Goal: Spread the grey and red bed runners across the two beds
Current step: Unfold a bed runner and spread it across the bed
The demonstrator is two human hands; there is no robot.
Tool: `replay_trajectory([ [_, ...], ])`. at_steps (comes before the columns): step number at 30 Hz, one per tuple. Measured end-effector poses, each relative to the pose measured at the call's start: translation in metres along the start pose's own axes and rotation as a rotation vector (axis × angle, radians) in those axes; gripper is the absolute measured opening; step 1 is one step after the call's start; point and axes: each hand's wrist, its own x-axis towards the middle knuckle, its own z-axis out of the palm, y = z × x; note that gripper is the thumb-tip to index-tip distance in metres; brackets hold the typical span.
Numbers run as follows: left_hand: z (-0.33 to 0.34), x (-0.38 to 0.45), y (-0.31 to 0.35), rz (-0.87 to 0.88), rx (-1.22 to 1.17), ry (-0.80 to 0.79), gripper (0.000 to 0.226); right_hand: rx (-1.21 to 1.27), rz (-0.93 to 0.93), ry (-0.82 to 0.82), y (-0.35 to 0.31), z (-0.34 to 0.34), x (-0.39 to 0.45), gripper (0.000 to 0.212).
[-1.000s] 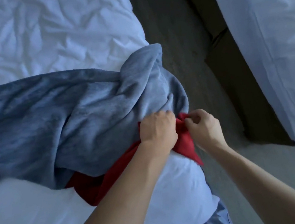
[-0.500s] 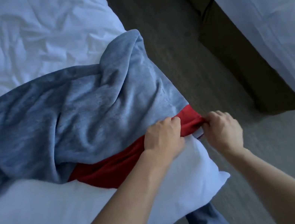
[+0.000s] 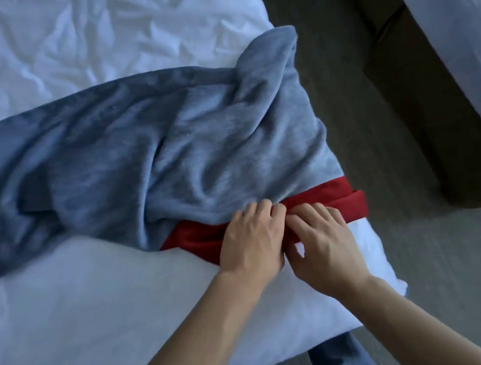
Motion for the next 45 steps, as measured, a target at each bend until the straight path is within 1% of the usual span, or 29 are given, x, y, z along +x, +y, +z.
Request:
replay_trajectory([
  [3,-0.003,-0.037,-0.041,-0.007,-0.007,0.033,0.028,-0.051,-0.077,-0.023,-0.041,0.025,0.011,0.024],
  [5,-0.006,-0.058,-0.067,-0.016,0.003,0.065,0.030,-0.106,-0.096,-0.002,-0.057,0.035,0.016,0.020],
  [7,-0.009,-0.076,-0.093,-0.016,0.001,0.079,0.030,-0.195,-0.013,0.049,-0.057,0.035,0.016,0.019],
  [10,-0.013,-0.099,-0.130,-0.035,-0.009,0.088,0.025,-0.316,0.234,0.123,-0.049,0.023,0.004,0.021],
  [11,-0.014,-0.103,-0.142,-0.045,-0.009,0.099,0.025,-0.338,0.279,0.142,-0.051,0.021,0.002,0.020],
  [12,-0.015,-0.106,-0.152,-0.054,-0.016,0.111,0.024,-0.342,0.281,0.145,-0.059,0.022,0.002,0.022],
  [14,-0.016,-0.111,-0.166,-0.070,-0.039,0.124,0.024,-0.305,0.171,0.099,-0.087,0.034,0.009,0.035],
  [15,-0.015,-0.113,-0.170,-0.072,-0.050,0.125,0.024,-0.281,0.098,0.072,-0.105,0.044,0.014,0.038],
  [16,-0.015,-0.114,-0.172,-0.068,-0.059,0.127,0.024,-0.259,0.040,0.053,-0.121,0.054,0.019,0.036],
  [18,-0.013,-0.118,-0.173,-0.061,-0.061,0.125,0.023,-0.238,-0.014,0.058,-0.142,0.070,0.028,0.023],
  [20,-0.012,-0.122,-0.177,-0.080,-0.060,0.131,0.022,-0.272,0.011,0.116,-0.138,0.072,0.034,0.007],
  [21,-0.011,-0.124,-0.180,-0.099,-0.061,0.139,0.022,-0.305,0.046,0.145,-0.129,0.069,0.034,0.004],
  [24,-0.012,-0.127,-0.191,-0.162,-0.054,0.151,0.022,-0.343,0.142,0.151,-0.104,0.058,0.033,0.014],
  [26,-0.015,-0.128,-0.196,-0.212,-0.065,0.161,0.022,-0.322,0.126,0.122,-0.109,0.058,0.040,0.019],
  [29,-0.016,-0.135,-0.199,-0.244,-0.062,0.179,0.023,-0.243,-0.076,0.098,-0.154,0.079,0.046,0.033],
  [31,-0.018,-0.144,-0.206,-0.254,-0.044,0.212,0.025,-0.176,-0.209,0.066,-0.194,0.098,0.051,0.033],
  [32,-0.019,-0.150,-0.212,-0.274,-0.052,0.224,0.026,-0.144,-0.242,0.043,-0.211,0.107,0.055,0.031],
  [35,-0.024,-0.175,-0.243,-0.339,-0.052,0.248,0.026,-0.090,-0.260,0.027,-0.254,0.128,0.068,0.026],
  [37,-0.027,-0.191,-0.270,-0.382,-0.028,0.258,0.024,-0.108,-0.278,0.012,-0.273,0.137,0.080,0.026],
  [39,-0.029,-0.204,-0.298,-0.426,-0.012,0.281,0.022,-0.136,-0.294,-0.011,-0.288,0.145,0.091,0.031],
  [41,-0.034,-0.213,-0.322,-0.441,-0.002,0.308,0.023,-0.159,-0.285,-0.011,-0.302,0.149,0.101,0.040],
  [43,-0.039,-0.217,-0.343,-0.430,-0.001,0.331,0.026,-0.173,-0.261,0.040,-0.317,0.153,0.114,0.042],
  [45,-0.046,-0.220,-0.363,-0.396,-0.010,0.381,0.027,-0.162,-0.248,0.116,-0.335,0.156,0.129,0.036],
])
